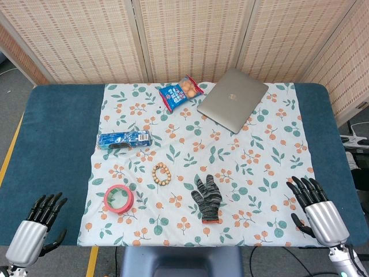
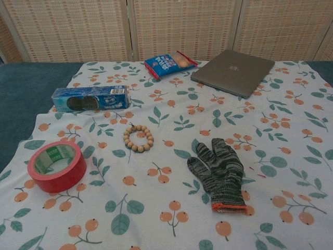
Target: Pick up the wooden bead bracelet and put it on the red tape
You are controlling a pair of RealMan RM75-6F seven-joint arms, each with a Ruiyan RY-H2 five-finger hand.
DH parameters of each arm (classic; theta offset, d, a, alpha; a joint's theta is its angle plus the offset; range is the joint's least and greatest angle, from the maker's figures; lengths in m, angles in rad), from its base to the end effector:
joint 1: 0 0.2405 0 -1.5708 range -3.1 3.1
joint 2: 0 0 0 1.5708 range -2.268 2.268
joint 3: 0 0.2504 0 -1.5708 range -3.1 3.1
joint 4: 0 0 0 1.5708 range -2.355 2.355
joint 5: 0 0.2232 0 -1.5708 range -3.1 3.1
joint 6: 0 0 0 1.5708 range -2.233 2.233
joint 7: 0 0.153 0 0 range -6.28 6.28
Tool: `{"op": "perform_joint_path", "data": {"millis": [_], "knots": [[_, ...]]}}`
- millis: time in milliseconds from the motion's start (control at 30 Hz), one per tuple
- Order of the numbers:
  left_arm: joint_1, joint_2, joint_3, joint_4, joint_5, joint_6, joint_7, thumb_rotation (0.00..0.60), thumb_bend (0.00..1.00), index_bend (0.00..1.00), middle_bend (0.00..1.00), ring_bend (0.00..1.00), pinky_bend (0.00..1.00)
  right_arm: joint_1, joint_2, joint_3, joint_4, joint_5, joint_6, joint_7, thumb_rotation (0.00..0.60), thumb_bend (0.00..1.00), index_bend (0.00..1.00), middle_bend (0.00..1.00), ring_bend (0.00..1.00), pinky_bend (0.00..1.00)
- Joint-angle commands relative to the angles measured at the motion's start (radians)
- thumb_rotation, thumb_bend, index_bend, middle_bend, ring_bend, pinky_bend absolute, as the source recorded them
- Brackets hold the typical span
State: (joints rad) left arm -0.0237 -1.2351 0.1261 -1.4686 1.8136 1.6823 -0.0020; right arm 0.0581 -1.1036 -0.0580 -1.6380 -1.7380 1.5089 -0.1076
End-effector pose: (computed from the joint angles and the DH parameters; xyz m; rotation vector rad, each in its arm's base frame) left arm -0.2934 0.1271 0.1048 -1.6139 -0.8069 -1.0521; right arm -0.2861 -0.1538 0.1216 1.6462 -0.8044 0.8914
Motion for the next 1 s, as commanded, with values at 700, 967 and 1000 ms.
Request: {"op": "perform_joint_path", "data": {"millis": [700,967,1000], "knots": [[-0.303,-0.127,-0.192,-0.365,-0.203,-0.496,0.296,0.600,0.42,0.11,0.16,0.00,0.02,0.008,0.027,-0.009,-0.001,-0.003,-0.010,0.052,0.582,0.30,0.00,0.00,0.00,0.00],[-0.417,-0.251,-0.268,-0.314,-0.399,-0.640,0.448,0.600,0.42,0.18,0.18,0.00,0.01,0.008,0.040,0.001,-0.001,0.024,-0.011,0.074,0.583,0.30,0.00,0.00,0.00,0.00],[-0.428,-0.266,-0.272,-0.303,-0.424,-0.653,0.472,0.600,0.42,0.18,0.19,0.00,0.00,0.007,0.042,0.001,-0.001,0.025,-0.011,0.078,0.583,0.30,0.00,0.00,0.00,0.00]]}}
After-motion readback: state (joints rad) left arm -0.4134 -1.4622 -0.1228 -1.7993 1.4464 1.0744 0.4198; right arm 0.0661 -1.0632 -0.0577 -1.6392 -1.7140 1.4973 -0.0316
